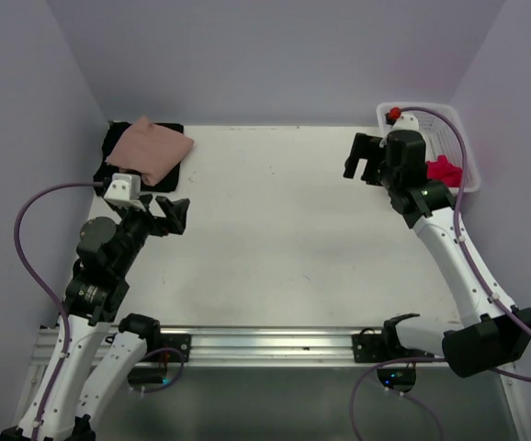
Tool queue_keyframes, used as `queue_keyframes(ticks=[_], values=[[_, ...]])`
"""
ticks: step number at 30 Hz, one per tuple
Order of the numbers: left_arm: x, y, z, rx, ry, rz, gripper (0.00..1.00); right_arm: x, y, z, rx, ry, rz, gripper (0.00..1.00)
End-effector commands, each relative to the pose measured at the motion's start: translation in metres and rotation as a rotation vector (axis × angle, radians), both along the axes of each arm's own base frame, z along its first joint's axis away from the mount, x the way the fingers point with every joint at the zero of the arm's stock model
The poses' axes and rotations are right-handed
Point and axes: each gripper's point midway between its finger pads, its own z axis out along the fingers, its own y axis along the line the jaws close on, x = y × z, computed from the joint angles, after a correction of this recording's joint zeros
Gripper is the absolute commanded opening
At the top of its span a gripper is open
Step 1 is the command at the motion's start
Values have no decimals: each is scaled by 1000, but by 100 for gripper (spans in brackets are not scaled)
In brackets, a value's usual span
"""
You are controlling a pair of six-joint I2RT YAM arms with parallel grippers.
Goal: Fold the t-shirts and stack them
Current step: Grab the tshirt from the pile
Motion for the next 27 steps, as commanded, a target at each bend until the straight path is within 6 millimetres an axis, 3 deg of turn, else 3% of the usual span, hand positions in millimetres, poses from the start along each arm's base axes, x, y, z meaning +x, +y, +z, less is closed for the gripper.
queue_keyframes(ticks=[1,6,7,8,9,10,11,12,13,14,15,16,17,18,19,21,22,26,27], values=[[-2,-1,24,-4,-67,-10,100,-1,-2,14,-14,-47,6,99],[-2,0,23,5,-63,-11,100,12,-17,3,-52,-24,-91,99],[-2,0,22,6,-59,-9,100,18,-21,10,-56,-33,-126,99],[-2,0,21,7,-54,-8,100,26,-24,-10,-97,39,-151,99],[-2,1,21,8,-52,0,100,32,-39,-9,-146,46,-232,99],[-1,1,20,8,-45,1,100,42,-45,8,-154,21,-279,99],[-2,2,19,7,-38,3,100,54,-50,-16,-205,100,-313,99],[-2,1,19,2,-34,2,100,61,-65,-16,-246,108,-386,99],[-4,1,21,-1,-36,-1,100,74,-70,-1,-236,81,-431,99],[-6,2,19,0,-27,-1,100,77,-84,-5,-265,112,-483,99],[-9,3,20,-3,-28,2,100,90,-93,-25,-314,165,-531,99],[-11,4,19,-5,-25,5,100,102,-98,-9,-285,128,-579,99],[-13,5,18,-4,-21,7,100,104,-106,-14,-294,165,-604,99],[-18,6,19,-7,-31,10,100,116,-119,-39,-312,225,-640,99],[-19,7,14,-3,-20,15,100,127,-123,-25,-267,190,-675,99],[-24,10,14,-4,-26,19,100,132,-142,-42,-275,254,-722,99],[-27,11,11,-2,-15,22,100,144,-148,-51,-271,260,-750,99],[-31,17,5,12,-1,47,100,144,-180,-82,-247,345,-837,99],[-32,18,4,15,1,52,100,141,-196,-91,-223,366,-871,99]])
